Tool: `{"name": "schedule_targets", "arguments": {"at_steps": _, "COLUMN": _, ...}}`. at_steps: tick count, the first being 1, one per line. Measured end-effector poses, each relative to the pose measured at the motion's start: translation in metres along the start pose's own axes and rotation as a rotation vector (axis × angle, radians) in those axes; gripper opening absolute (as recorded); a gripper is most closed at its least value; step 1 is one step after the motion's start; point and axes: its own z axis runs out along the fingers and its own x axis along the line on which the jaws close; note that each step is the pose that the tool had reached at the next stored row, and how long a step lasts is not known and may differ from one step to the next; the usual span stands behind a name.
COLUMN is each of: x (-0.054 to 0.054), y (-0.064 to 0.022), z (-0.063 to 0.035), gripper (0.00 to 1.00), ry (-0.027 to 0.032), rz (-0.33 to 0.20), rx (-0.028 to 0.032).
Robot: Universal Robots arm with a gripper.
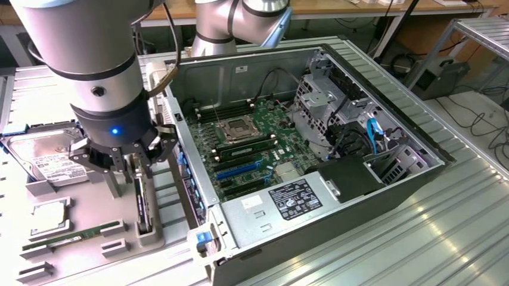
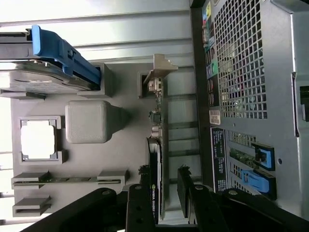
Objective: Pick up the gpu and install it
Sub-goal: 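Pick up the gpu and move the gpu toward the slot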
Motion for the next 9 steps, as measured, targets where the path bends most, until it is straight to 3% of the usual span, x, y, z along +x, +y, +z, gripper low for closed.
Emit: {"name": "schedule_targets", "arguments": {"at_steps": 9, "x": 0.001, "y": -0.0007, "z": 0.0158, "gripper": 0.36, "ry": 0.0, "rz": 0.0, "rx": 0.0}}
